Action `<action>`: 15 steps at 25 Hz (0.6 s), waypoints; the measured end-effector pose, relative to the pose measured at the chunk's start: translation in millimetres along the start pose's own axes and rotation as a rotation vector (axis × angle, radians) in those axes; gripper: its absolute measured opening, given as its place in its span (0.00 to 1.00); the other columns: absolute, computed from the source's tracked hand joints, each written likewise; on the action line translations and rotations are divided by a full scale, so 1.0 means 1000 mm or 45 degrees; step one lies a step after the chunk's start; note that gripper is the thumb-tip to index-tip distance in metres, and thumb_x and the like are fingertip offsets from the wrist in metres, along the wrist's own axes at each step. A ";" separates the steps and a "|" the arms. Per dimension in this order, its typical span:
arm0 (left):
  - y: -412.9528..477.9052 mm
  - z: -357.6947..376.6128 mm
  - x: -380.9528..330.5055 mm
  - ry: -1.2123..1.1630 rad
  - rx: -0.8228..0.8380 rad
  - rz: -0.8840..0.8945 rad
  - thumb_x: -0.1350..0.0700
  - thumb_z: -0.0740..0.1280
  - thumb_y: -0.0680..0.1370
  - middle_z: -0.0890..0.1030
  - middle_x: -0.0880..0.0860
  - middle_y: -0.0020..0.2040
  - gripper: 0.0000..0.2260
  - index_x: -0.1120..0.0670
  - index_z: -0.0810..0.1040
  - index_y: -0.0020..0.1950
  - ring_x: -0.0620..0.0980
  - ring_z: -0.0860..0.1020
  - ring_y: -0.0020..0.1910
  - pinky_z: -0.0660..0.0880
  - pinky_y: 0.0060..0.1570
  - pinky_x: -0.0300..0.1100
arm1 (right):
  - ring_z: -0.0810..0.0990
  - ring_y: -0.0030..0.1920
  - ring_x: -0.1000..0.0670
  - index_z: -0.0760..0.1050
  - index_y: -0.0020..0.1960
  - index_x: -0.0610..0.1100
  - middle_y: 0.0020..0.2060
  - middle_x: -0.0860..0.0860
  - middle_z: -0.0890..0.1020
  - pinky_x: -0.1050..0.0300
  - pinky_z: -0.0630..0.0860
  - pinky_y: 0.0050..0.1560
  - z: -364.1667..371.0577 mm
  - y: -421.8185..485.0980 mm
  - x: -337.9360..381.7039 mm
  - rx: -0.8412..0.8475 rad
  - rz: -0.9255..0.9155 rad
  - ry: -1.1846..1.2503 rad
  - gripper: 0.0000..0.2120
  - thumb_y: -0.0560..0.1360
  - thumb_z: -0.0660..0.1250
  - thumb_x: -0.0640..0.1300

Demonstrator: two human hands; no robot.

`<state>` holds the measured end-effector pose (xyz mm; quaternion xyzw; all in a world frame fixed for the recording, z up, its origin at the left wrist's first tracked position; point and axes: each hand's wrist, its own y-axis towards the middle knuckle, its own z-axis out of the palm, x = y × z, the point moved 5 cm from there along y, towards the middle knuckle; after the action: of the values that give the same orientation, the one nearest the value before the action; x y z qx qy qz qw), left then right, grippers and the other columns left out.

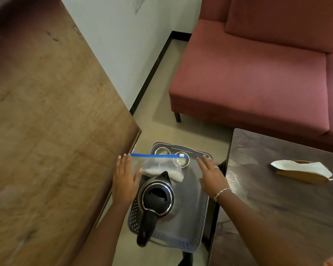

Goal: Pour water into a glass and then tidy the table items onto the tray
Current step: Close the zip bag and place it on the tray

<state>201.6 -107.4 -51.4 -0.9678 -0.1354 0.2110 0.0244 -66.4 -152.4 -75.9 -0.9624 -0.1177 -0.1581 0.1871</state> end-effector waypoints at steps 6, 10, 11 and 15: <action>-0.047 -0.012 -0.089 0.229 -0.083 0.181 0.37 0.41 0.78 0.60 0.61 0.74 0.33 0.59 0.57 0.74 0.57 0.54 0.74 0.53 0.71 0.52 | 0.70 0.66 0.35 0.67 0.68 0.39 0.66 0.34 0.70 0.44 0.71 0.62 -0.042 -0.047 -0.030 -0.285 0.006 -0.233 0.37 0.62 0.76 0.42; -0.090 0.009 -0.143 0.256 -0.017 0.211 0.36 0.39 0.78 0.60 0.60 0.75 0.34 0.58 0.56 0.74 0.56 0.53 0.74 0.51 0.71 0.53 | 0.68 0.67 0.34 0.66 0.68 0.39 0.67 0.35 0.68 0.41 0.67 0.64 -0.061 -0.097 -0.061 -0.376 -0.014 -0.216 0.38 0.62 0.77 0.45; -0.105 0.016 -0.159 0.266 -0.004 0.222 0.36 0.39 0.78 0.61 0.60 0.74 0.34 0.58 0.56 0.74 0.56 0.53 0.74 0.52 0.71 0.54 | 0.65 0.69 0.34 0.64 0.70 0.39 0.69 0.34 0.66 0.42 0.64 0.66 -0.068 -0.115 -0.071 -0.407 -0.001 -0.220 0.38 0.64 0.75 0.44; -0.162 0.041 -0.223 0.338 0.029 0.341 0.37 0.38 0.78 0.64 0.63 0.72 0.33 0.59 0.57 0.73 0.57 0.54 0.72 0.51 0.68 0.53 | 0.49 0.74 0.37 0.51 0.74 0.42 0.74 0.37 0.51 0.49 0.45 0.72 -0.084 -0.185 -0.115 -0.433 0.007 -0.191 0.34 0.74 0.64 0.45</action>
<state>-51.5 -12.7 18.1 -0.9961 0.0014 0.0844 0.0248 -246.8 -38.2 17.2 -0.9896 -0.1001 -0.1028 0.0127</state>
